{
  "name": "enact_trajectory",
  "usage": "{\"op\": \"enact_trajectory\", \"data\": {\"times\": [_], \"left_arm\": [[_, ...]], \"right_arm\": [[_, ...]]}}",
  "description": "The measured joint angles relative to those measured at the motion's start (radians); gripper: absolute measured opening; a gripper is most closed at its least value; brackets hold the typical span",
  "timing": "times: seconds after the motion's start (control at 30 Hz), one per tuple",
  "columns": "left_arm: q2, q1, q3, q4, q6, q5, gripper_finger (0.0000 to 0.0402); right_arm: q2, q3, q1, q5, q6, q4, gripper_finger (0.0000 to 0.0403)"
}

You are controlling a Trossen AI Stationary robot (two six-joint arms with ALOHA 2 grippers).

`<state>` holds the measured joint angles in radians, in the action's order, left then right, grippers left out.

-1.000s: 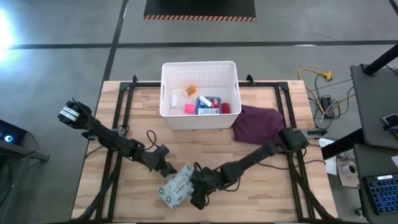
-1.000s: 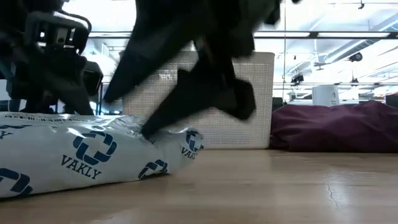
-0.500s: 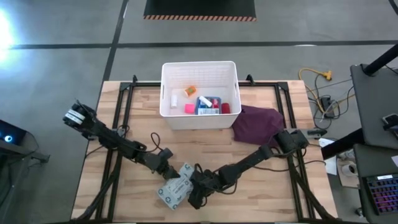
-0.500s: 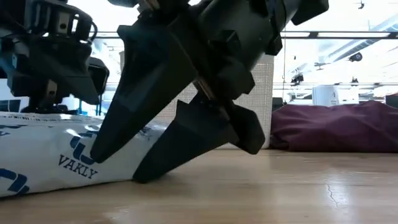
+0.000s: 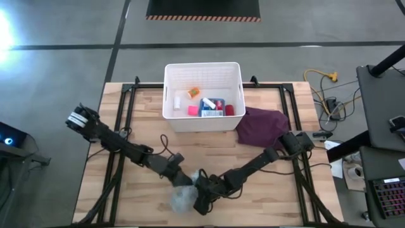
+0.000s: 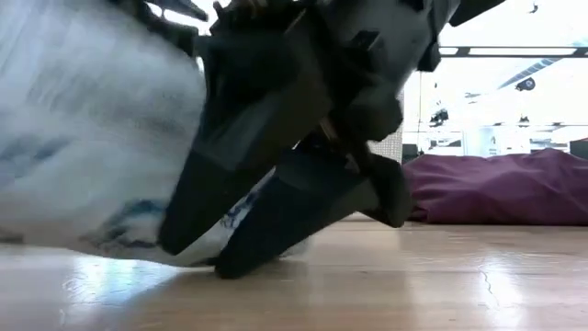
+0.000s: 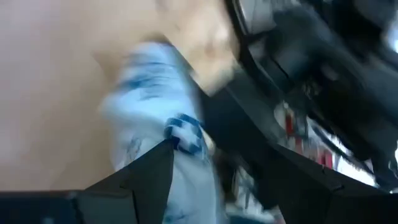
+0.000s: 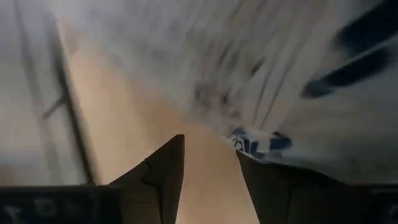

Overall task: Pick & place medical supplies in basket/bin
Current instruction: Put the white mailer bag into the white bin

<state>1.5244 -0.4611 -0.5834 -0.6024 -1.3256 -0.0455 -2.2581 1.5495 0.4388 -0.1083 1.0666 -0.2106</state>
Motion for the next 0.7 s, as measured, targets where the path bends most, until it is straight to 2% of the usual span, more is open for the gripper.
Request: {"op": "enact_trajectory", "data": {"times": [0.17, 0.4, 0.57, 0.7], "left_arm": [[-0.024, -0.012, -0.063, 0.133, 0.099, 0.049, 0.0215], [-0.018, -0.013, -0.223, 0.613, 0.156, 0.023, 0.0199], [-0.022, -0.012, -0.277, 0.667, 0.170, -0.061, 0.0199], [-0.022, -0.011, -0.270, 0.666, 0.166, -0.069, 0.0199]], "right_arm": [[0.001, 0.000, -0.006, -0.052, -0.030, -0.014, 0.0143], [0.000, 0.006, -0.011, -0.061, -0.042, -0.016, 0.0141], [-0.001, 0.006, -0.012, -0.067, -0.045, -0.017, 0.0139], [-0.001, 0.005, -0.012, -0.078, -0.048, -0.016, 0.0139]]}}
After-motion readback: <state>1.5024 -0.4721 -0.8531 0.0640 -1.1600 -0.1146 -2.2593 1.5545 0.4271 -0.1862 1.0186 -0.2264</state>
